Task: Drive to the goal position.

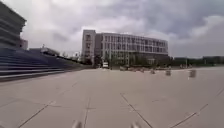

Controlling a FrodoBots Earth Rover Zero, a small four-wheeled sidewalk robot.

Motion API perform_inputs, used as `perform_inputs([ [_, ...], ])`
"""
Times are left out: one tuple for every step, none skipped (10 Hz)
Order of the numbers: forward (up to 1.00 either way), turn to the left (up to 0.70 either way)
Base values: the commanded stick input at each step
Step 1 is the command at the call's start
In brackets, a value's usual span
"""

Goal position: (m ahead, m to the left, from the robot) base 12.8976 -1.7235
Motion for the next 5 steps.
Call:
perform_inputs([
  [0.85, 0.00],
  [0.85, 0.00],
  [0.85, 0.00],
  [0.85, 0.00],
  [0.85, -0.04],
])
